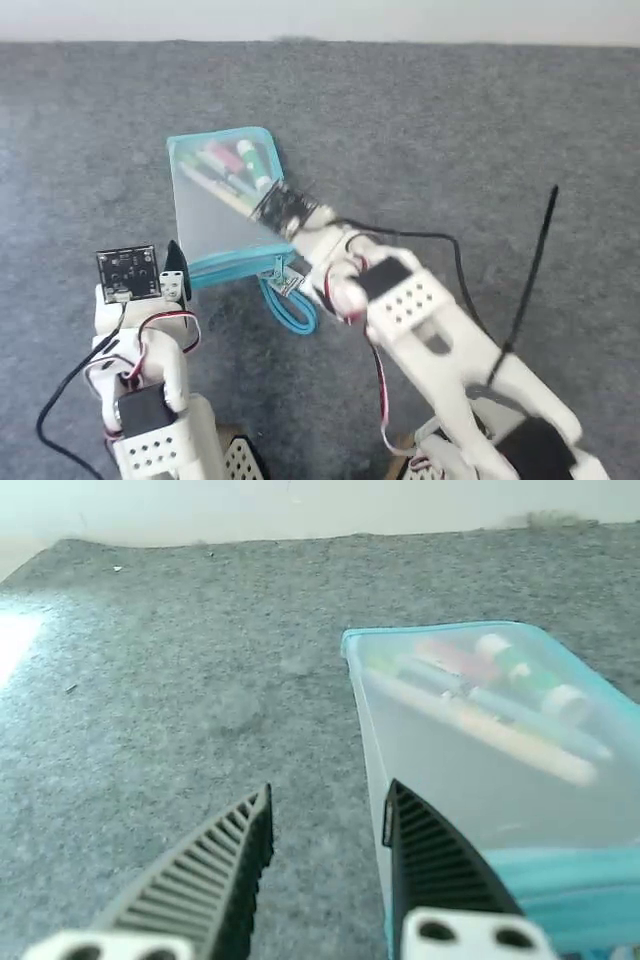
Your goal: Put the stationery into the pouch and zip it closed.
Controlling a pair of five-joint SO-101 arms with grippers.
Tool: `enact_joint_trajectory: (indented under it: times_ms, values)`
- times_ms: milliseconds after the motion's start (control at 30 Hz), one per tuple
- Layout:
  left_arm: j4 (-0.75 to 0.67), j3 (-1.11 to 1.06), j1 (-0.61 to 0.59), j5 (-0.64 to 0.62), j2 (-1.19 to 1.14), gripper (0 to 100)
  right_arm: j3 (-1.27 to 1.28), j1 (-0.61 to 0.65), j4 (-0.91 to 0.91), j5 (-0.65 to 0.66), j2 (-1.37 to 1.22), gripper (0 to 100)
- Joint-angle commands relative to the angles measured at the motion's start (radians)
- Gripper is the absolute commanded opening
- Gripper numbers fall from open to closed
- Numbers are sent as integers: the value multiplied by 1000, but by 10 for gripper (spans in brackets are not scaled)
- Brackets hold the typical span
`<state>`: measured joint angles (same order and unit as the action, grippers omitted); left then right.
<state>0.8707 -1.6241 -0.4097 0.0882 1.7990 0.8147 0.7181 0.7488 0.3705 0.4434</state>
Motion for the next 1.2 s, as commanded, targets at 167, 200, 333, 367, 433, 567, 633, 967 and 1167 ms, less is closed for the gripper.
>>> enact_joint_trajectory:
  times_ms: [167,200,333,367,433,567,633,967,1167]
  values:
    - [-34,31,-6,14,14,175,29,110,-113,135,93,231]
    - [-34,31,-6,14,14,175,29,110,-119,160,90,231]
    - [-34,31,-6,14,14,175,26,105,-134,250,44,231]
    - [-34,31,-6,14,14,175,26,104,-142,276,30,231]
    - [-34,31,-5,14,14,175,26,104,-143,342,5,231]
    - [-34,31,-5,14,14,175,23,91,-147,456,-45,231]
    - [-34,31,-3,14,14,175,3,68,-147,486,-76,231]
    - [-12,36,28,14,14,175,-86,22,-188,494,-130,230]
    - [-12,36,28,14,14,175,-84,24,-203,539,-134,230]
